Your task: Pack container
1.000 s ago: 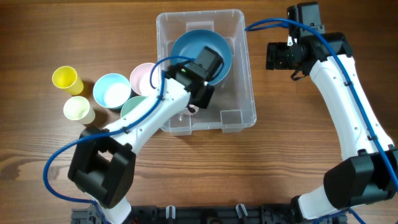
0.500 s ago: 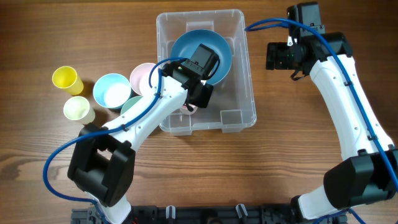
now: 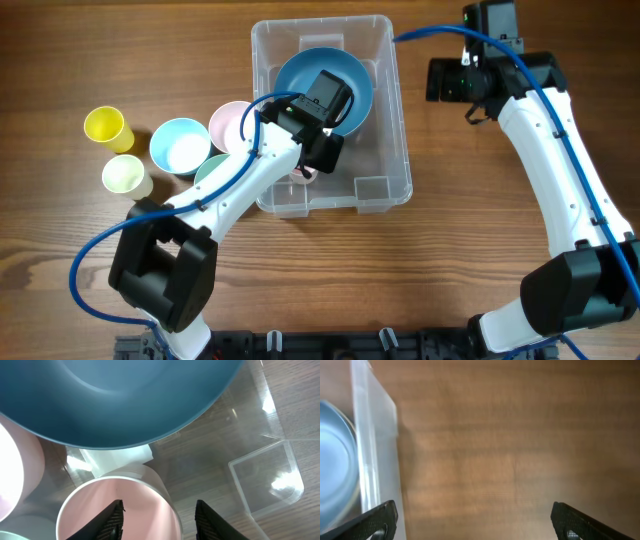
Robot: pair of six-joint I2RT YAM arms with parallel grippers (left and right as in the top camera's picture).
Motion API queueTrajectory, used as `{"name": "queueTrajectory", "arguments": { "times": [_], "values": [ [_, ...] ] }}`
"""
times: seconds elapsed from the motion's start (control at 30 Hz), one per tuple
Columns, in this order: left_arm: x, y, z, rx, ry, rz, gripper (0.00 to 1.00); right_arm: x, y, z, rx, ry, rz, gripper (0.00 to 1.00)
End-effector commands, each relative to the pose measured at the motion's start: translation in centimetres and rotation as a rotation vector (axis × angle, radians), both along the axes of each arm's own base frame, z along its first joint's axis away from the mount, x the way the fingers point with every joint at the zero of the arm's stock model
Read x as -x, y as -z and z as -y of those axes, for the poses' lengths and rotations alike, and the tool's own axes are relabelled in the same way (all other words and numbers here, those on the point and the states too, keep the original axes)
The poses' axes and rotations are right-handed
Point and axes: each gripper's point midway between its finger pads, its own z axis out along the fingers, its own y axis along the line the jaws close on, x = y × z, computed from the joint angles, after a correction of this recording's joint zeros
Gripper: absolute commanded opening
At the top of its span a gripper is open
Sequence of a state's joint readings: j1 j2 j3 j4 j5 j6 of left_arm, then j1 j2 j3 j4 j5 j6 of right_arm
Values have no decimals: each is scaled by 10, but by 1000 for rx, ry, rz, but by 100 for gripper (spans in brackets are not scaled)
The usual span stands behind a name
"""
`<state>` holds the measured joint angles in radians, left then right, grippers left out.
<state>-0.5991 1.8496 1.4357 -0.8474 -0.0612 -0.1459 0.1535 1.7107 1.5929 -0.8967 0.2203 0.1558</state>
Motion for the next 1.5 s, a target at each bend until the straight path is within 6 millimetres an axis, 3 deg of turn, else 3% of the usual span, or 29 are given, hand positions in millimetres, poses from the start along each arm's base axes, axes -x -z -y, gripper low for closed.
{"name": "queueTrajectory", "arguments": {
  "times": [0.0, 0.13, 0.17, 0.37, 0.6, 0.73, 1.27, 1.47],
  "values": [
    [-1, 3, 3, 16, -16, -10, 48, -6, -14, -3, -21, -5, 57, 100],
    [0, 3, 3, 14, -16, -13, 48, -15, -22, 17, 71, 0, 99, 100],
    [0, 3, 3, 15, -19, -15, 49, -16, -24, 52, 76, 97, 107, 100],
    [0, 3, 4, 20, -17, -16, 50, 0, -20, 140, 14, 349, 102, 100],
    [0, 3, 4, 20, -17, -17, 53, 13, -18, 192, -128, 433, 121, 100],
    [0, 3, 4, 20, -18, -17, 54, 18, -17, 205, -134, 463, 123, 100],
    [5, 5, 1, 50, -169, -55, 38, 19, -17, 205, -133, 462, 122, 100],
    [16, 11, 6, 64, -217, -92, 34, 19, -17, 205, -133, 463, 122, 100]
  ]
}}
